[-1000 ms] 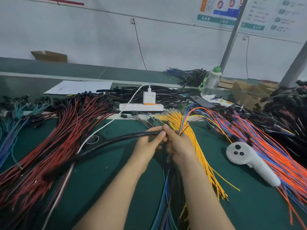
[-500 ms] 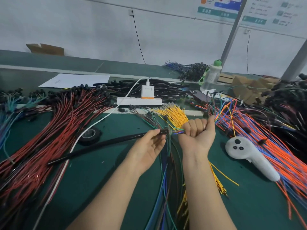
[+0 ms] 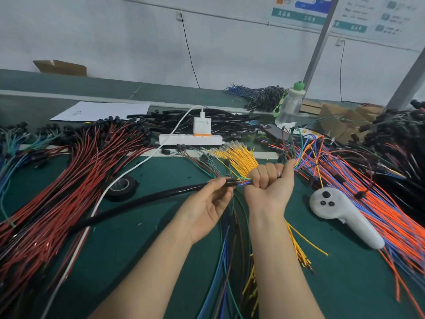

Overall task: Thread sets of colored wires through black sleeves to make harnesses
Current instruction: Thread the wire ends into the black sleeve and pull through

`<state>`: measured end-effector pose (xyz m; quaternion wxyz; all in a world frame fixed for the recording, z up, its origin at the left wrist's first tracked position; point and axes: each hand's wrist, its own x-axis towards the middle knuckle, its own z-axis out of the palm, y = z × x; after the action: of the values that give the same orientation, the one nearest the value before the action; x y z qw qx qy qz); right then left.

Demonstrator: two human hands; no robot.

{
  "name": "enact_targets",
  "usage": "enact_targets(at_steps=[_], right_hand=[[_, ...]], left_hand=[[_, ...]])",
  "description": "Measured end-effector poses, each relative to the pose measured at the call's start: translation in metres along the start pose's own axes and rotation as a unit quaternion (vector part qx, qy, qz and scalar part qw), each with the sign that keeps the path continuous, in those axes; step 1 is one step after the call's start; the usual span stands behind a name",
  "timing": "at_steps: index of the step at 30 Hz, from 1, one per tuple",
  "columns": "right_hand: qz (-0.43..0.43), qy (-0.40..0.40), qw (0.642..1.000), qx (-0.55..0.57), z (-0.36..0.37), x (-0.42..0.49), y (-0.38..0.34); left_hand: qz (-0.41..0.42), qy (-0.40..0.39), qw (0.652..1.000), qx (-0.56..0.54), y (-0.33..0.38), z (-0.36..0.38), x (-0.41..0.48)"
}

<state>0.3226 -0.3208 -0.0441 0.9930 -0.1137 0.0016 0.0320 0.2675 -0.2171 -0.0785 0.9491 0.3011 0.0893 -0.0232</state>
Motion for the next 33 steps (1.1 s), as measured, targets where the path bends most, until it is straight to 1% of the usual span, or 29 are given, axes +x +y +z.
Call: enact_targets(at_steps=[5,14,20,24,27,33], right_hand=[[-0.007,-0.005,0.999,-0.043,0.0019,-0.0022,0.0006],[-0.011,-0.012,0.996,-0.090,0.0038,-0.0033,0.0010],[-0.010,0.004,0.996,-0.084,0.0025,-0.0022,-0.0018],[-0.016,0.018,0.996,-0.080,0.0019,-0.0023,-0.0033],[-0.011,0.017,0.997,-0.079,0.0022,-0.0019,-0.0051],[0.020,-0.029,0.996,-0.077,0.0039,0.0001,-0.0083]], left_hand=[[0.015,0.005,1.000,-0.016,-0.0001,-0.0008,0.0006],[0.042,-0.019,0.999,0.000,-0.0005,-0.0032,0.0022],[0.061,-0.017,0.995,0.082,-0.0062,-0.0026,0.0039],[0.063,-0.013,0.993,0.099,-0.0069,-0.0013,0.0036],[0.052,-0.009,0.994,0.094,-0.0074,-0.0011,0.0033],[-0.016,-0.006,0.998,0.062,-0.0049,-0.0026,0.0026]])
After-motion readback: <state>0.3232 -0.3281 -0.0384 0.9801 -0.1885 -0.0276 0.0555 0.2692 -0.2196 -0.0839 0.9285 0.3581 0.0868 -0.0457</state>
